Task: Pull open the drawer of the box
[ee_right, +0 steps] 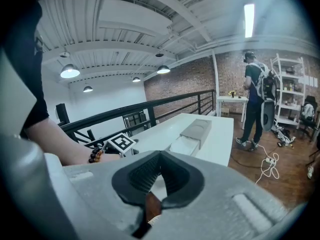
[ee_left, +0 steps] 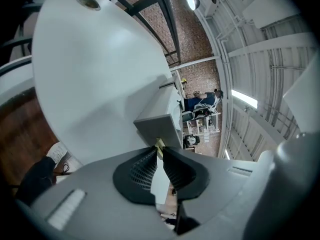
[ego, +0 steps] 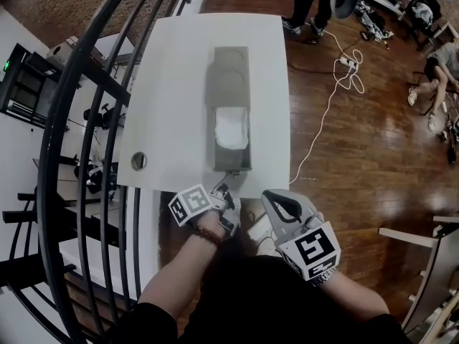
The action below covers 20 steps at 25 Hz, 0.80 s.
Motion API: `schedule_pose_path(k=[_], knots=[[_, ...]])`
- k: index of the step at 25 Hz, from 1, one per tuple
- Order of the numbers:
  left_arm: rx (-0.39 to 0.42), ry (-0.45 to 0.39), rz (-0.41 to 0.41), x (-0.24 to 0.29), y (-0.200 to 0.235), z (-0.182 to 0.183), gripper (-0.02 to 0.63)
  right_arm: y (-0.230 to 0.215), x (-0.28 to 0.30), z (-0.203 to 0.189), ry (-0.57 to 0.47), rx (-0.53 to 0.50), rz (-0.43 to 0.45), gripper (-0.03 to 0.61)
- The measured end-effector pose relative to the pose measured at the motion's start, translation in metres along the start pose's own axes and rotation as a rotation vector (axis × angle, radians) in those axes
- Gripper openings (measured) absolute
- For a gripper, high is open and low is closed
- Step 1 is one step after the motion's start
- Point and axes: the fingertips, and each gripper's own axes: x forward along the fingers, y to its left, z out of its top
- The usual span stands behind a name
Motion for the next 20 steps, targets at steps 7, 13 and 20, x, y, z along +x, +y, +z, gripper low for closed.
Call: schedule_pose_path(k=[7, 13, 20], knots=[[-0.01, 0.003, 0.013, -0.006, 0.009, -0.013, 0.052, 0.003, -0.006, -0.002, -0.002, -0.014, 0.009, -0.009], [-0.007, -0.004, 0.016, -0.008, 0.011, -0.016, 0.054, 0.002, -0.01, -0.006, -0.004, -0.009, 0.008, -0.009], [-0.009, -0.022, 0.022, -0.008, 0.011, -0.011, 0.054, -0.002, -0.012, 0.0, -0.022, -0.023, 0.008, -0.009]])
